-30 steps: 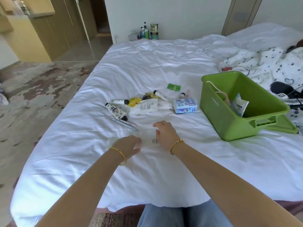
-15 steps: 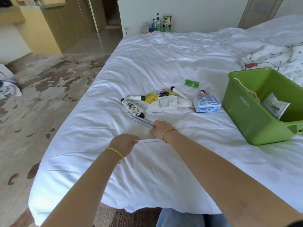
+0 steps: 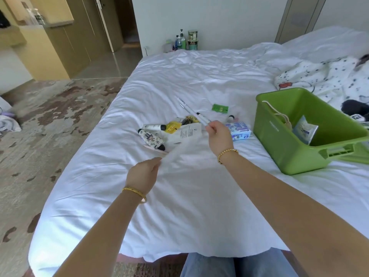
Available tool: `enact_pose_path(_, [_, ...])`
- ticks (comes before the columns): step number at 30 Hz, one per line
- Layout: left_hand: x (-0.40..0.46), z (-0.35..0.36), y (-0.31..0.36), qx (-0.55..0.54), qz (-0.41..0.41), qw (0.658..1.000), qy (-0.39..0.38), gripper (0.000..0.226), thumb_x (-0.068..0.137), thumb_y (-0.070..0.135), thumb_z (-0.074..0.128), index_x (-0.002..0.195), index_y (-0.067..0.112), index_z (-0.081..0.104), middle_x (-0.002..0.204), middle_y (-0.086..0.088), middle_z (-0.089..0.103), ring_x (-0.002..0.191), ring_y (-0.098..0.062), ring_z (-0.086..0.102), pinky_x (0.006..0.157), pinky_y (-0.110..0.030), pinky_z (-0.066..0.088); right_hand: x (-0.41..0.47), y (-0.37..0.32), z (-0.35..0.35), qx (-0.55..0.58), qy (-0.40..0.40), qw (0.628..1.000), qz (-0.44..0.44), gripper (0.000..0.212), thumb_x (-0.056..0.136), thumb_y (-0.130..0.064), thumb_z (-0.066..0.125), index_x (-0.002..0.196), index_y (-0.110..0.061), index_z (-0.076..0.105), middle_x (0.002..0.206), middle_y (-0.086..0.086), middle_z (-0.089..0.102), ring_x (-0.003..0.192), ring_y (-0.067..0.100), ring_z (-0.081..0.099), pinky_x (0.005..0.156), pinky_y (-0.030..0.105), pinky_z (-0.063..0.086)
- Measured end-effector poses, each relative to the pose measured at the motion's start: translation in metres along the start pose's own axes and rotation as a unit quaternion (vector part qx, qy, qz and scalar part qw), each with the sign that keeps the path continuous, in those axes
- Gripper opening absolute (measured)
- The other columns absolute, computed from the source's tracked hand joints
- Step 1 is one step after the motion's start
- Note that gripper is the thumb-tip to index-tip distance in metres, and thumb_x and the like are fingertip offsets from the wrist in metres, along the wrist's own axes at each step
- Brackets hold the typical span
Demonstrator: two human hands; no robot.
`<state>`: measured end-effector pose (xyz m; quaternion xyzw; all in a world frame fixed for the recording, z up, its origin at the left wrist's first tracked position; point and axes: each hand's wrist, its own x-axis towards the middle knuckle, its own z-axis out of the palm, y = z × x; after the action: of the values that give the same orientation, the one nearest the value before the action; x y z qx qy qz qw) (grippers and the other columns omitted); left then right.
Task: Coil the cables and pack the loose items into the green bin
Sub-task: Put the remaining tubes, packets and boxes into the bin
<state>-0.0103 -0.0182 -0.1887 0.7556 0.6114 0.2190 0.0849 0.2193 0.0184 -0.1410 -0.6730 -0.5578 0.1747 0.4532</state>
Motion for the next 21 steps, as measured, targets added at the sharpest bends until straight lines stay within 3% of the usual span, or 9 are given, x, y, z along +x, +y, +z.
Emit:
enact_pose_path(3, [0.004,-0.003,0.046,-0.133,-0.042,0.990,0.020,0.025,0.097,0.018,0.041,0.077,0.012,0.055,0.079,-0.021,0.064,0.079,-0.038,0.060,0.067,-0.038,0.045,0.004,0.005,-0.051,0.029,0.081,0.996,0.001,0.021,0.095,-0.013,0.045,0.097,0.001,0.060,0.086,0.021,0.064,0.078,0.029,0.053,0.075,0.034,0.043])
enact_pose_path(5, [0.013,-0.004,0.086,-0.187,-0.057,0.981,0.014,0.037,0.098,0.014,0.038,0.062,0.018,0.036,0.076,-0.023,0.057,0.074,-0.035,0.052,0.060,-0.034,0.029,0.003,0.015,-0.085,0.000,0.109,0.994,0.004,0.021,0.095,-0.017,0.043,0.098,-0.002,0.059,0.089,0.021,0.066,0.079,0.033,0.057,0.071,0.037,0.045])
enact_pose_path(7, [0.023,-0.002,0.132,-0.217,-0.067,0.974,-0.023,0.034,0.098,0.014,0.036,0.064,0.012,0.038,0.075,-0.017,0.053,0.075,-0.027,0.045,0.059,-0.030,0.021,0.000,0.027,-0.117,-0.041,0.125,0.991,0.003,0.023,0.096,-0.020,0.043,0.098,-0.005,0.060,0.089,0.018,0.068,0.082,0.035,0.060,0.070,0.039,0.048])
enact_pose_path(9, [0.033,0.005,0.178,-0.233,-0.062,0.967,-0.076,0.030,0.097,0.013,0.035,0.070,0.005,0.044,0.086,-0.022,0.056,0.079,-0.024,0.044,0.062,-0.029,0.026,-0.002,0.039,-0.147,-0.072,0.140,0.987,0.013,0.024,0.096,-0.022,0.042,0.098,-0.007,0.060,0.090,0.015,0.069,0.083,0.034,0.062,0.072,0.038,0.050])
enact_pose_path(12, [0.037,0.016,0.246,-0.287,-0.060,0.947,-0.128,0.035,0.093,0.006,0.036,0.058,0.005,0.043,0.088,-0.031,0.056,0.078,-0.027,0.046,0.067,-0.034,0.034,-0.008,0.060,-0.189,-0.092,0.164,0.981,0.053,0.025,0.096,-0.024,0.042,0.098,-0.006,0.060,0.091,0.014,0.070,0.080,0.034,0.062,0.070,0.040,0.052])
enact_pose_path(14, [0.041,0.024,0.283,-0.334,-0.081,0.929,-0.138,0.027,0.091,0.004,0.036,0.078,-0.008,0.056,0.097,-0.031,0.058,0.092,-0.039,0.054,0.076,-0.040,0.043,-0.010,0.073,-0.212,-0.101,0.176,0.976,0.080,0.026,0.096,-0.023,0.042,0.098,-0.005,0.060,0.091,0.014,0.070,0.079,0.034,0.062,0.069,0.041,0.053])
enact_pose_path(16, [0.048,0.030,0.312,-0.384,-0.108,0.906,-0.141,0.022,0.091,0.005,0.036,0.096,-0.007,0.054,0.109,-0.028,0.054,0.105,-0.039,0.054,0.088,-0.046,0.050,-0.009,0.083,-0.232,-0.105,0.184,0.972,0.106,0.026,0.097,-0.023,0.041,0.099,-0.005,0.060,0.093,0.014,0.070,0.079,0.033,0.063,0.069,0.042,0.054])
enact_pose_path(18, [0.055,0.033,0.332,-0.412,-0.117,0.894,-0.133,0.016,0.092,0.005,0.036,0.095,0.000,0.050,0.100,-0.022,0.051,0.100,-0.038,0.057,0.076,-0.042,0.056,-0.008,0.093,-0.247,-0.101,0.186,0.969,0.130,0.027,0.097,-0.022,0.040,0.101,-0.005,0.060,0.093,0.014,0.070,0.078,0.032,0.063,0.070,0.041,0.054])
enact_pose_path(21, [0.063,0.031,0.352,-0.416,-0.068,0.901,-0.106,0.016,0.092,0.006,0.035,0.100,0.003,0.049,0.098,-0.019,0.054,0.075,-0.030,0.058,0.034,-0.018,0.047,-0.006,0.108,-0.258,-0.113,0.157,0.968,0.160,0.029,0.097,-0.023,0.040,0.099,-0.004,0.063,0.093,0.013,0.070,0.076,0.029,0.062,0.070,0.038,0.054])
